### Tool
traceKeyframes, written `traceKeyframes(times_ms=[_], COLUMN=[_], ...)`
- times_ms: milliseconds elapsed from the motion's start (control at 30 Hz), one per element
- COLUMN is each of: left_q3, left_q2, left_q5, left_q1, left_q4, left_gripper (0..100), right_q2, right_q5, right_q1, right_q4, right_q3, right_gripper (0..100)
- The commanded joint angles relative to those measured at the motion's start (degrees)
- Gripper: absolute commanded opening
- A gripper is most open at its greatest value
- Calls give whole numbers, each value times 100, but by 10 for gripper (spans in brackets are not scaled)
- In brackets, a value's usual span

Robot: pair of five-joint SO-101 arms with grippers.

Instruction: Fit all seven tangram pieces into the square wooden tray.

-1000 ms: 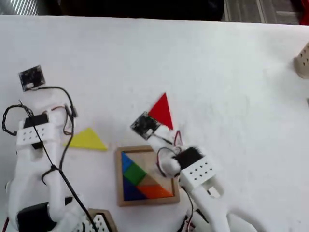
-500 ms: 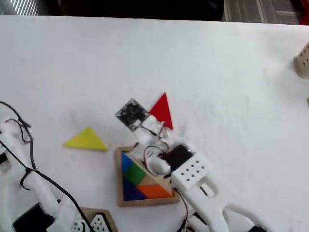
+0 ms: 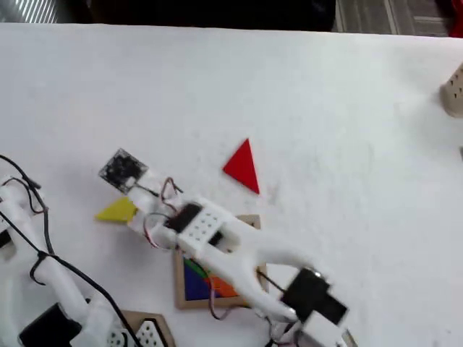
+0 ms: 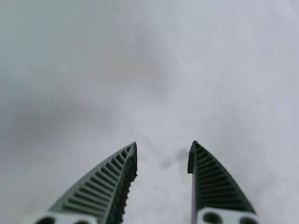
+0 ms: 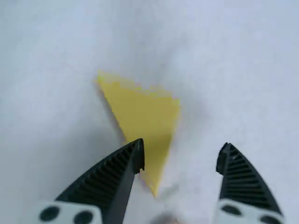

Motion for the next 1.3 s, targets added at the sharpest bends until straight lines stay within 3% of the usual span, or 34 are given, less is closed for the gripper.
traceKeyframes(times_ms=[0,333,467,600,800,1000,1267], left_q3=[-88,-97,-97,-97,-149,-149,-149], left_q2=[-22,-22,-22,-22,-22,-22,-22], left_q5=[70,70,70,70,70,70,70], left_q1=[-127,-101,-101,-110,-92,-22,4], left_q4=[-114,-123,-123,-123,-132,-132,-132], left_gripper=[188,188,188,188,188,188,188], right_q2=[752,1701,1754,1947,2677,3424,4075], right_q5=[0,53,686,800,1231,1248,1081], right_q1=[-40,-136,-338,-356,-708,-646,-646], right_q4=[48,1789,2158,2264,3284,4084,4374], right_q3=[-1178,-2637,-2708,-2980,-4105,-5319,-6567], right_gripper=[252,271,346,329,319,318,319])
